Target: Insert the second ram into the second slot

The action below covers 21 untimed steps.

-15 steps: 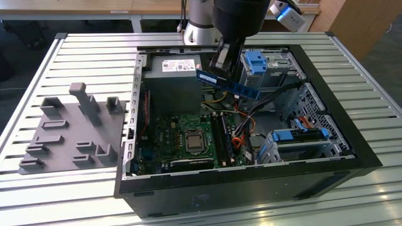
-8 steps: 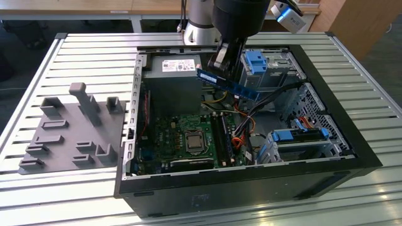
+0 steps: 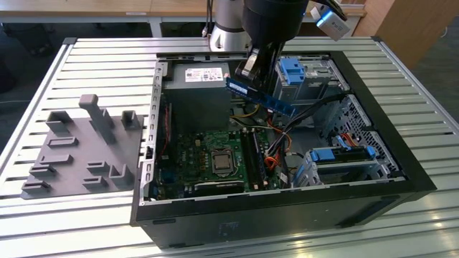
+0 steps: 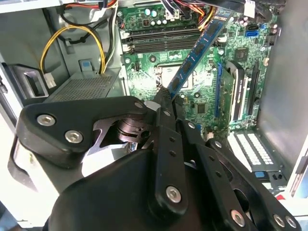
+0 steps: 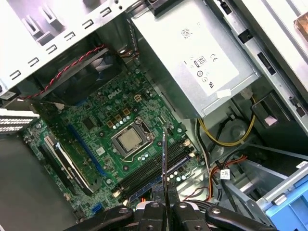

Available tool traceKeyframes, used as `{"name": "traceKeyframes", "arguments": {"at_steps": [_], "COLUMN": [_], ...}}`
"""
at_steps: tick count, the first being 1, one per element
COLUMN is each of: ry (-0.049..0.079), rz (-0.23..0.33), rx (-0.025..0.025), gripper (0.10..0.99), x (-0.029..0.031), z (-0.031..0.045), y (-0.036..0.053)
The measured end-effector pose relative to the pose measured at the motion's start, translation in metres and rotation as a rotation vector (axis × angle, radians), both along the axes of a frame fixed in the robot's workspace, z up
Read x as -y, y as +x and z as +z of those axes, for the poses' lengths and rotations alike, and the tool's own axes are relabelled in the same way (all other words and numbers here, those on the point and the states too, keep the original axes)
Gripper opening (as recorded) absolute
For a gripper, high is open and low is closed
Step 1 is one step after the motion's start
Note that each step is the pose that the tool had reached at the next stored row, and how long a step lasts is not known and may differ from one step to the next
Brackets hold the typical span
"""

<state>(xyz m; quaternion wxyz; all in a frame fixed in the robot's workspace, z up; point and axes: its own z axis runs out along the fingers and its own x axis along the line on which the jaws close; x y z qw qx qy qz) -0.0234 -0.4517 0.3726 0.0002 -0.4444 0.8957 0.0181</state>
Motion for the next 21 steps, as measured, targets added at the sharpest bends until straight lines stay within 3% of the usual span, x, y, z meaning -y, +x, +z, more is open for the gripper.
{"name": "traceKeyframes", "arguments": {"at_steps": [21], "ry": [0.0], "rz": [-0.142], "rx": [0.0], "gripper": [0.137], "x": [0.0], "z": [0.0], "y": [0.0]}}
